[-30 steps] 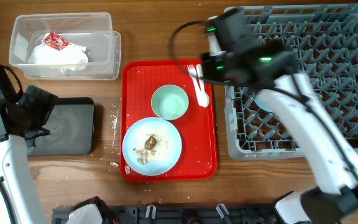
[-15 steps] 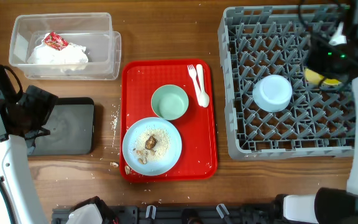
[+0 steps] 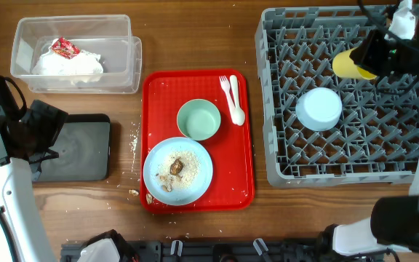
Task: Sort waste into correct bins and load items into the dishwasher rack
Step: 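Carry the yellow cup into the rack and set it down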
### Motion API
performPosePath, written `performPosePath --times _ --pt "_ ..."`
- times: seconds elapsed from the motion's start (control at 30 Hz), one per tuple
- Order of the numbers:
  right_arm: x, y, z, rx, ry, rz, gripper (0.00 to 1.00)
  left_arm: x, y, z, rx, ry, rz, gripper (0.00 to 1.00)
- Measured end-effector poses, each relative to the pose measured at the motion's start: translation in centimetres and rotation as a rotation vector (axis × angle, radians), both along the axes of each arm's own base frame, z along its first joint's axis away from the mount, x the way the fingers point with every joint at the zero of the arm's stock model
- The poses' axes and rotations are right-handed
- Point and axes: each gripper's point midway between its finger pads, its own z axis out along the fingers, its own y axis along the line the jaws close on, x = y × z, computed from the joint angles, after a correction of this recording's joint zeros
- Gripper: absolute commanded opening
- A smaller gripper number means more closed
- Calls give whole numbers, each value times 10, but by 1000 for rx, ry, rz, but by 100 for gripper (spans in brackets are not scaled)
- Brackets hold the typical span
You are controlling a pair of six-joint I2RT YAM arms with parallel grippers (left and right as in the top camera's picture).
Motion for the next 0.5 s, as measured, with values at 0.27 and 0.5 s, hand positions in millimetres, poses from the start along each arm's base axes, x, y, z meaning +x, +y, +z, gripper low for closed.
performPosePath --times 0.27,0.5 --pt "29 -24 -46 422 -2 78 4 0 0 0 0 0 0 100" --pt "38 -47 -72 769 -26 67 4 0 0 0 0 0 0 100"
